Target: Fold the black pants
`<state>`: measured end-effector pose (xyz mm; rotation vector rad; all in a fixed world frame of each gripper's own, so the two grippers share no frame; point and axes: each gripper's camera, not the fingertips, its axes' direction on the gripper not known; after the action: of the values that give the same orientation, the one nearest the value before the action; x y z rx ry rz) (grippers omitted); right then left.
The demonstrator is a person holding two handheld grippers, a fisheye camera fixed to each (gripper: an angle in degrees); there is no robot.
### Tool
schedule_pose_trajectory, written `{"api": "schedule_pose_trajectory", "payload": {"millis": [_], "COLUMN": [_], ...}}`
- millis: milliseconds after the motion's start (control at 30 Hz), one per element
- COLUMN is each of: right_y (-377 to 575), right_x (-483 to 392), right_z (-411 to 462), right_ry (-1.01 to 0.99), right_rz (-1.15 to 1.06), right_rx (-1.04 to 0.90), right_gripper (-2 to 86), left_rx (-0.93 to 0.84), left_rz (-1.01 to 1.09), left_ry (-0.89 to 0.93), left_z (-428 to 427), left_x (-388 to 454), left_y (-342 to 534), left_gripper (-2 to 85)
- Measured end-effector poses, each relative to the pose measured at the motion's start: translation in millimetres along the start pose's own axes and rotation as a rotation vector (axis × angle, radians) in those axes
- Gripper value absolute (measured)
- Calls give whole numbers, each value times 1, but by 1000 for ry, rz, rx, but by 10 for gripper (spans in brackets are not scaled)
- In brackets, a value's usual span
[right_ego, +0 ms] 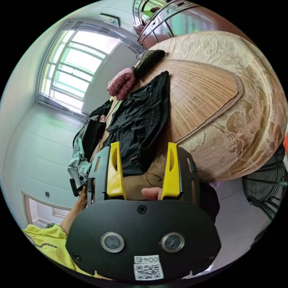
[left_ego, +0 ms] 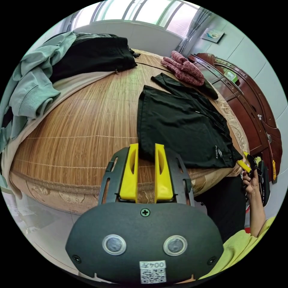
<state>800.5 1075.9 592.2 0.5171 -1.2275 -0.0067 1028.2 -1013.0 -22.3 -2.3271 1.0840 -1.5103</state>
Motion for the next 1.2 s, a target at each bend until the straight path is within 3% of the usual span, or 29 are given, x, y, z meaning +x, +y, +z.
{"api": "schedule_pose_trajectory", "payload": {"millis": [133,267,367,567,667,833,1033,1200], "right_y": [-10,-13,-8,-3,-8,-20,-30,-43], "right_x": [1,16,35,-12,-49,-98,-92,-77], "right_z": [14,7,3,-3,46,165,279,295], "right_ry": [176,280,229,279,273,285,395,288], "right_rz": [-17,-26,13,-160,-300,-487,-543,-502], "right_rx": [-17,-13,-10,188,169,66,-223,-246], "right_gripper": [63,60,60,86,12,-5,-6,-3], "left_rx": [-44,-88,-99,12,3,-1,-31,-36], "left_rz": [-12,7,47,77,106,231,400,532], "left_ry": [15,40,52,-19,0,-53,-151,-247], "left_z": [1,0,-6,-39,-31,1,61,114], "left_x": [-6,-9,-10,-13,2,51,109,155], "left_y": [-15,-25,-28,-58,-93,-149,-225,-280], "left_gripper": [35,21,20,14,13,8,3,2]}}
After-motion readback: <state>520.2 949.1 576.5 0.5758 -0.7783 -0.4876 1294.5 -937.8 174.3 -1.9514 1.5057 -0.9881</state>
